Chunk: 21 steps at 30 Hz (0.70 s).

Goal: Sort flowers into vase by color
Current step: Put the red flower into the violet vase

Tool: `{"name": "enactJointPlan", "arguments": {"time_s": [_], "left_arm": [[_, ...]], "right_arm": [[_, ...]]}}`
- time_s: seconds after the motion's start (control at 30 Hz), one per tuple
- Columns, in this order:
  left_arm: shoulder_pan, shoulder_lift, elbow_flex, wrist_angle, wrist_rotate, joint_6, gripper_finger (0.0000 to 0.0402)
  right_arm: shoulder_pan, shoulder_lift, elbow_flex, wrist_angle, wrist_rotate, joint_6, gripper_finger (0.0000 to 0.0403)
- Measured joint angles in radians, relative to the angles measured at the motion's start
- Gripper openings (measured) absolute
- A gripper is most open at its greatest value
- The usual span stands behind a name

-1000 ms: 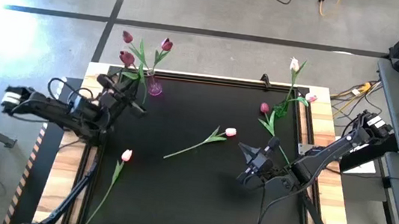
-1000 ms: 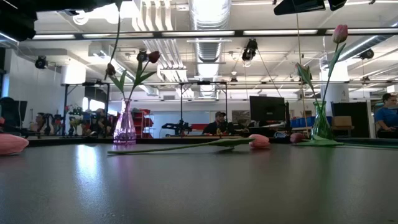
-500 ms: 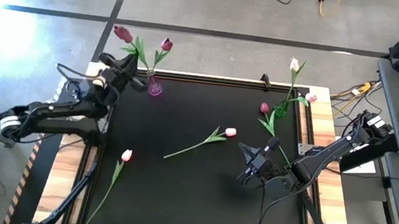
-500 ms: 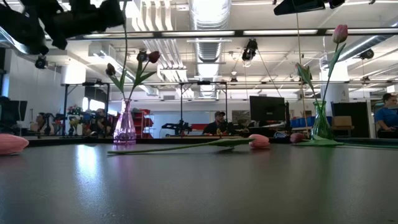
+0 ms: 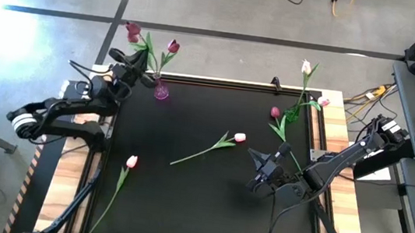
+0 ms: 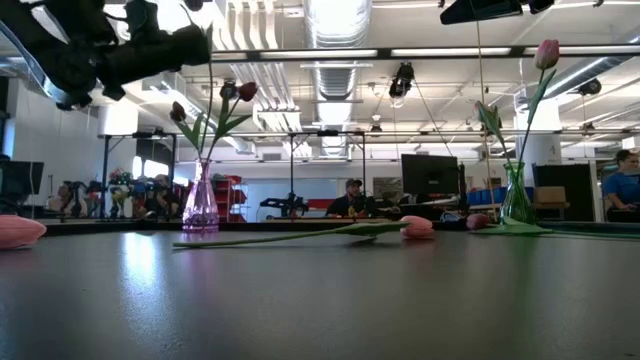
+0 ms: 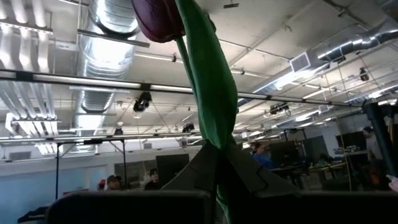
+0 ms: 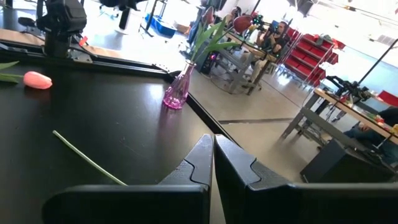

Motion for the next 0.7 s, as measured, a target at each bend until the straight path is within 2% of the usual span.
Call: {"name": "enactJointPlan", "arguments": {"time_s": [0.33, 0.7], "left_arm": [[0.045, 0.091, 0.094, -0.007, 0.040, 0.029, 0.0000], [0.096, 0.124, 0.042, 0.004, 0.043, 0.036, 0.0000]], "right_arm": [[0.000, 0.000, 0.000, 0.000, -0.001, 0.000, 0.0009], [0.000, 0.000, 0.000, 0.000, -0.002, -0.002, 0.0009]]}}
